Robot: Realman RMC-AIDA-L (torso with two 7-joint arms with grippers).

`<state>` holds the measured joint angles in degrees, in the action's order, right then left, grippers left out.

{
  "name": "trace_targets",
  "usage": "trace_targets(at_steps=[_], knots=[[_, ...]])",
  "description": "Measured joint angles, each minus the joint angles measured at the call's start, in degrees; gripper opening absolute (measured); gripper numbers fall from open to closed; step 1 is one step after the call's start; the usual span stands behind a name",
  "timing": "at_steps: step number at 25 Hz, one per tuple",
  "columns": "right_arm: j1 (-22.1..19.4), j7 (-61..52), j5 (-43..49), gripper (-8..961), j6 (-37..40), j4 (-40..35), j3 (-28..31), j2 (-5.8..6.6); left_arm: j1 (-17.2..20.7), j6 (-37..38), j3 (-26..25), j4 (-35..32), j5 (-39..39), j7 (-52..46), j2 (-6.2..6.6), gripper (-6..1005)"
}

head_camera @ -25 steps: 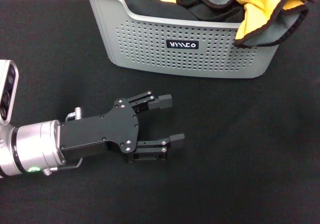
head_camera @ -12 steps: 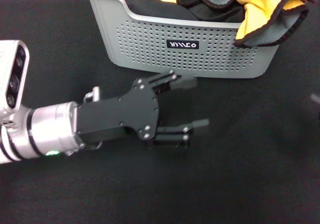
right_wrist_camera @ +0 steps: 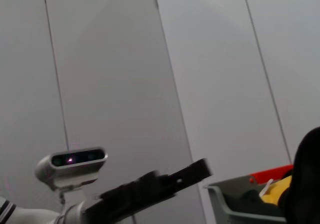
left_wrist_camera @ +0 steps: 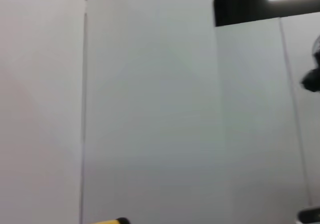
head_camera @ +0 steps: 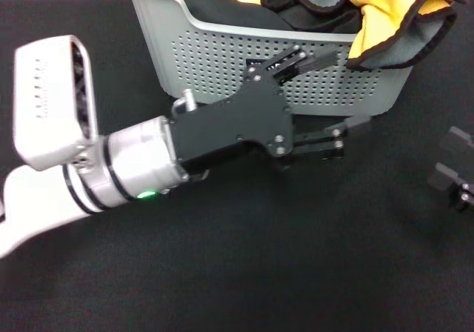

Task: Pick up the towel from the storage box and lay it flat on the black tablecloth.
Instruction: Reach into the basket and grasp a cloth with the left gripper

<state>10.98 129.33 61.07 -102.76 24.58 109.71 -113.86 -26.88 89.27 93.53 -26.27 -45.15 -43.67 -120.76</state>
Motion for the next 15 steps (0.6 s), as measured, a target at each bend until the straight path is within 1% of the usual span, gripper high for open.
trace_targets(at_steps=[5, 10, 12, 15], knots=[[0.86, 0.30, 0.45, 559, 0.93, -0.70, -0.57, -0.17, 0.31, -8.84, 14.17, -2.65, 16.49, 8.74, 0.00, 789], [1.92, 0.88, 0.88, 558, 0.97, -1.50, -1.69, -0.43, 1.36, -18.28, 23.41, -6.82, 29.05, 16.40, 0.00, 780], [2.09, 1.06, 0.88, 558, 0.99, -1.56, -2.20, -0.47, 1.35, -20.31, 25.67, -7.35, 32.68, 18.72, 0.00, 777], [2.24, 1.36, 0.89, 558, 1.00, -1.61, -2.73, -0.55, 0.98, -23.61, 29.70, -8.40, 40.26, 22.58, 0.00, 772]])
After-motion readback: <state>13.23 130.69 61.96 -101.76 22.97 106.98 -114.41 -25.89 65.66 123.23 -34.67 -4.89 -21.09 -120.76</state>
